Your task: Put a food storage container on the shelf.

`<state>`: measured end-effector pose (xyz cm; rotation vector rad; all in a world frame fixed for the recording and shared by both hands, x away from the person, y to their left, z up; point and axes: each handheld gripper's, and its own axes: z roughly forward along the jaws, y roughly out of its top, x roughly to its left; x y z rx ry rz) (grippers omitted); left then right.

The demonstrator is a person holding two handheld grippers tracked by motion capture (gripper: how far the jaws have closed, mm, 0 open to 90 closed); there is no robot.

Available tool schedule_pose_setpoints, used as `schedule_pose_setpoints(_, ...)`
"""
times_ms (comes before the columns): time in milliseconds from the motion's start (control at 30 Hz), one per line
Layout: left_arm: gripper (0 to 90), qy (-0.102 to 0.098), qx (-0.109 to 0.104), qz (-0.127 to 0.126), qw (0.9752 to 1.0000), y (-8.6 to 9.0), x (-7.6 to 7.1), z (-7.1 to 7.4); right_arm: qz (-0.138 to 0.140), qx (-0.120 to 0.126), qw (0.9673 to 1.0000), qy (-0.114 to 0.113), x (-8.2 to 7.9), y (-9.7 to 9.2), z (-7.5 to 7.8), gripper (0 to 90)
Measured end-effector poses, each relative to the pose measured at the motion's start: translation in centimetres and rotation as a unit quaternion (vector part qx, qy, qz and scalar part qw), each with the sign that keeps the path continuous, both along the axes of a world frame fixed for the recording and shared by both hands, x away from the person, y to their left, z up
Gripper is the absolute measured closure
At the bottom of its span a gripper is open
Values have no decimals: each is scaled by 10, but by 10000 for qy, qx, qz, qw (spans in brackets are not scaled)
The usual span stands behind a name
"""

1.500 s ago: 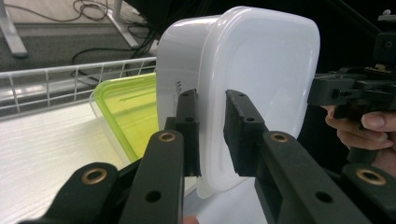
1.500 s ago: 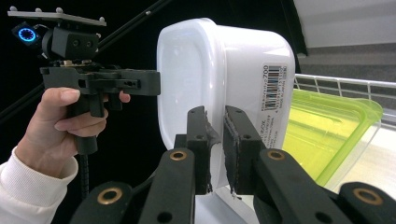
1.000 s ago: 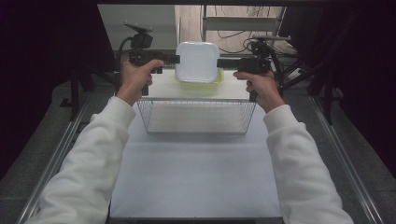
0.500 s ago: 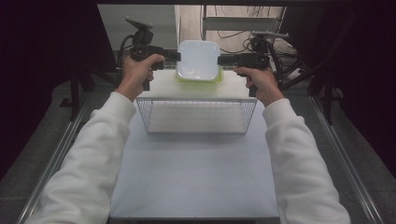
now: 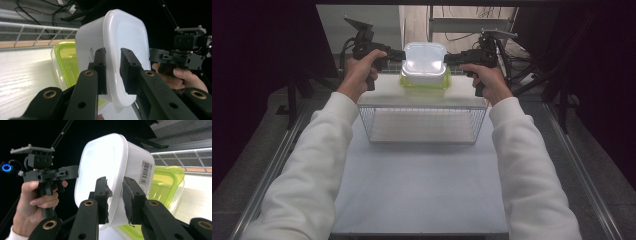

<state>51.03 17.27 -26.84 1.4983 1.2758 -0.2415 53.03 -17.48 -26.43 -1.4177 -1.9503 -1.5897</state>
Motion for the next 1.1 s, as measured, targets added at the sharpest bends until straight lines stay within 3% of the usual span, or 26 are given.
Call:
schedule_pose_setpoints(233,720,169,-185,24,9997,1,11,-10,-175,4,9996,229,12,3,-5,691)
schedule_pose_setpoints(500,700,76,-250,46,9996,2,11,-12,-185,127,9994,268,15,3,-8,685)
schedule_pose_setpoints(633,584,-59,-285,-60,9996,0,10,-12,-161,95,9995,246,15,4,-8,618)
schedule_pose_setpoints(767,463,-287,26,-17,9996,1,3,-8,-250,-16,9996,-136,10,4,-5,504)
schedule_pose_setpoints(867,384,-515,74,4,9986,6,-7,-3,-206,-133,9986,-460,1,3,2,452)
schedule_pose_setpoints(1000,338,-758,140,1,9970,7,-26,0,-195,-378,9952,-885,-15,-1,8,387)
schedule_pose_setpoints(1100,310,-912,344,2,9952,9,-41,0,-182,-562,9922,-1102,-26,-5,7,361)
